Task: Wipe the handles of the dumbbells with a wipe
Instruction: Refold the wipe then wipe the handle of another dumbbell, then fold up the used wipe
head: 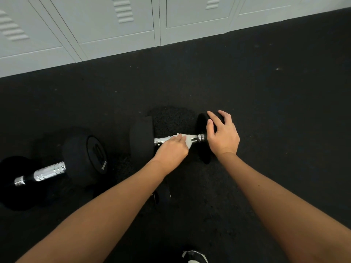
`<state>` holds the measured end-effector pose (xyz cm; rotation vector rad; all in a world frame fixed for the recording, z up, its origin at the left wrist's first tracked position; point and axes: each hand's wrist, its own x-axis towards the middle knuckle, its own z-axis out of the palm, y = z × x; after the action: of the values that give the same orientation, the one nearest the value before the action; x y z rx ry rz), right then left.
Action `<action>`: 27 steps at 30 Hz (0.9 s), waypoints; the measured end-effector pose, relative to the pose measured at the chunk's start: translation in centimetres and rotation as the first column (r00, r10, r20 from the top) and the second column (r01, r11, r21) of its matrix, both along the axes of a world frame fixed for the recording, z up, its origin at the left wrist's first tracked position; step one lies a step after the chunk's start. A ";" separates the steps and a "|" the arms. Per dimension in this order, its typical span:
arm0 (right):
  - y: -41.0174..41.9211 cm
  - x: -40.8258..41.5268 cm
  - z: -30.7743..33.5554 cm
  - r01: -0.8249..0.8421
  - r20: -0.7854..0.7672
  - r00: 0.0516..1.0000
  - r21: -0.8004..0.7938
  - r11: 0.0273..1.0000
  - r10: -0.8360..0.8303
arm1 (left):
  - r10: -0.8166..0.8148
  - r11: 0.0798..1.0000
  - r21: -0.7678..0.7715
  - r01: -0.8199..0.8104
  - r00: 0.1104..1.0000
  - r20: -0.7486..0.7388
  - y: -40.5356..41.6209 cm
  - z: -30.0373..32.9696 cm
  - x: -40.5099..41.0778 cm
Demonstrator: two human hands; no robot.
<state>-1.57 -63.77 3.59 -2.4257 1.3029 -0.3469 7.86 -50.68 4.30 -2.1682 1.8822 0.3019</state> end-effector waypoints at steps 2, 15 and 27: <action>0.1 0.1 0.2 -0.004 -0.016 1.000 0.006 1.000 0.005 | 0.072 0.995 0.063 -0.075 0.996 0.046 0.2 0.8 0.0; 0.9 1.9 3.1 -0.234 -0.374 0.891 0.104 0.967 0.256 | 0.424 0.882 0.314 -0.352 0.882 -0.205 -0.8 4.5 3.3; 6.3 8.0 9.9 -0.082 0.161 0.929 0.967 0.240 -0.334 | 0.552 0.120 0.450 -0.885 -0.317 -0.771 2.7 9.3 7.1</action>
<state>6.44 -57.46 13.51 -1.0787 1.0324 0.0581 14.97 -47.93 13.56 -3.6251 -0.1616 1.8122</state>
